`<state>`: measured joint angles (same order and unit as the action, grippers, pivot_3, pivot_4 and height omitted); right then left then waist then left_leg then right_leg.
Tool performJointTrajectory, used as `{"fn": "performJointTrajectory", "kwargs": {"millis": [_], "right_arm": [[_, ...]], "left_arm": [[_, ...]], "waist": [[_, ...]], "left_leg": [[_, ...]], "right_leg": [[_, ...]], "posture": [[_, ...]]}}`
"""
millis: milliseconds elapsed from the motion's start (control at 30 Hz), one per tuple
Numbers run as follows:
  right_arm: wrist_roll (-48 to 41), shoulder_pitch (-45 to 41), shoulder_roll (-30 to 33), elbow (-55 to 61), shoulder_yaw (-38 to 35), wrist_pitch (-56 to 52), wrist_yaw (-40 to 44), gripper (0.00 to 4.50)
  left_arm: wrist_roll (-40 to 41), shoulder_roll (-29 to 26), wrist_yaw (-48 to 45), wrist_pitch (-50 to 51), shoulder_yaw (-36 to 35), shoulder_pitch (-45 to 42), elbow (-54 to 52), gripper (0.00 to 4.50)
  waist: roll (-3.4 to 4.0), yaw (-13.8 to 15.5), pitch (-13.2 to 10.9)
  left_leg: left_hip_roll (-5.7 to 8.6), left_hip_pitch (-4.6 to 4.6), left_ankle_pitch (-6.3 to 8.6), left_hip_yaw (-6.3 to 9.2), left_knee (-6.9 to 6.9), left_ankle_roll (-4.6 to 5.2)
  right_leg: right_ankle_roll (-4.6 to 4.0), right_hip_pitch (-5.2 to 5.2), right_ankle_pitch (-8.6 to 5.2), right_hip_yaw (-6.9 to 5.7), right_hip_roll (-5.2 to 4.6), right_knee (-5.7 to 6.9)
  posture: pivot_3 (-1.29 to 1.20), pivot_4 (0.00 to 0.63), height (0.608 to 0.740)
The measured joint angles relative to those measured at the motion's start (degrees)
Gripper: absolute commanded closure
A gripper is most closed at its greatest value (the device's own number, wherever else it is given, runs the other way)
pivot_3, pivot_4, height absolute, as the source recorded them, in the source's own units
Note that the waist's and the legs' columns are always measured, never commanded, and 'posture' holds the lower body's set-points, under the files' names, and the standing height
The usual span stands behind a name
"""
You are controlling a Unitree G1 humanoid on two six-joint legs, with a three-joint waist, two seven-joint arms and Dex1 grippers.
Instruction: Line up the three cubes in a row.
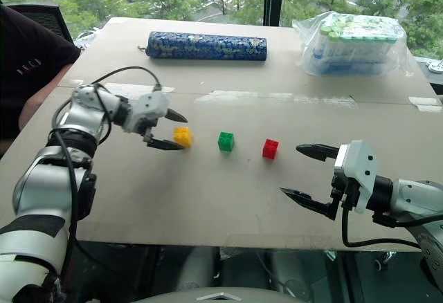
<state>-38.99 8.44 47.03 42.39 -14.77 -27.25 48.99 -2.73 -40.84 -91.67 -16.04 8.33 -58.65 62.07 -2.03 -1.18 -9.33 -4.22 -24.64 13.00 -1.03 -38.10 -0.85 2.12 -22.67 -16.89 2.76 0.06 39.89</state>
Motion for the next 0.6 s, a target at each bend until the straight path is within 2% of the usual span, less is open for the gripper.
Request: {"fn": "performJointTrajectory", "kwargs": {"millis": [133, 267, 333, 400, 467, 600], "right_arm": [[1.8, 3.5, -1.5, -2.6, -1.7, 0.7, -0.8, 0.0], [3.4, 7.1, -3.8, -5.5, -3.7, 2.5, -1.3, 0.0], [5.1, 9.0, -4.4, -7.4, -4.5, 3.5, -1.8, 0.0], [6.9, 11.6, -5.5, -8.8, -6.4, 5.2, -2.0, 0.0], [8.0, 14.3, -6.4, -10.5, -8.5, 6.3, -2.1, 0.0], [8.7, 17.8, -7.2, -11.9, -11.5, 8.1, -1.4, 0.0]], "left_arm": [[12.0, -6.6, 1.6, 21.1, -9.7, 20.2, -29.2, 0.01], [20.9, -6.7, 11.8, 37.6, -20.4, 37.2, -52.4, 0.01], [24.2, -4.2, 18.8, 43.7, -25.7, 43.3, -60.6, 0.01], [26.9, 0.8, 26.8, 47.4, -31.7, 52.4, -71.6, 0.01], [28.8, 6.4, 33.2, 49.6, -33.8, 60.6, -79.5, 0.01], [29.6, 14.3, 43.0, 49.4, -34.9, 70.5, -89.3, 0.01]], "waist": [[0.05, -0.5, 0.0], [0.07, 0.1, 0.0], [0.08, 0.7, 0.0], [0.21, 0.7, 0.1], [0.24, 0.7, 0.1], [0.2, 0.7, 0.2]], "left_leg": [[-0.06, -0.01, -0.01, -0.01, 0.03, -0.01], [-0.09, 0.08, 0.0, 0.03, 0.02, -0.01], [-0.01, 0.16, 0.0, 0.05, 0.0, -0.01], [-0.02, 0.33, 0.0, -0.04, 0.01, 0.0], [0.02, 0.89, 0.04, -0.1, 0.1, 0.03], [-0.01, 1.13, 0.05, -0.07, 0.18, 0.03]], "right_leg": [[-0.01, 0.0, -0.01, -0.05, -0.1, 0.0], [0.0, 0.12, -0.01, -0.09, -0.21, 0.02], [0.0, 0.2, -0.01, -0.12, -0.2, 0.01], [0.01, 0.4, -0.01, -0.02, -0.25, -0.05], [0.01, 0.93, -0.04, 0.04, -0.28, -0.17], [-0.07, 1.06, -0.08, 0.1, -0.16, -0.15]], "posture": [[0.0, 0.15, 0.74], [0.0, 0.15, 0.74], [0.0, 0.15, 0.74], [0.0, 0.15, 0.74], [0.0, 0.15, 0.74], [0.0, 0.15, 0.74]]}}
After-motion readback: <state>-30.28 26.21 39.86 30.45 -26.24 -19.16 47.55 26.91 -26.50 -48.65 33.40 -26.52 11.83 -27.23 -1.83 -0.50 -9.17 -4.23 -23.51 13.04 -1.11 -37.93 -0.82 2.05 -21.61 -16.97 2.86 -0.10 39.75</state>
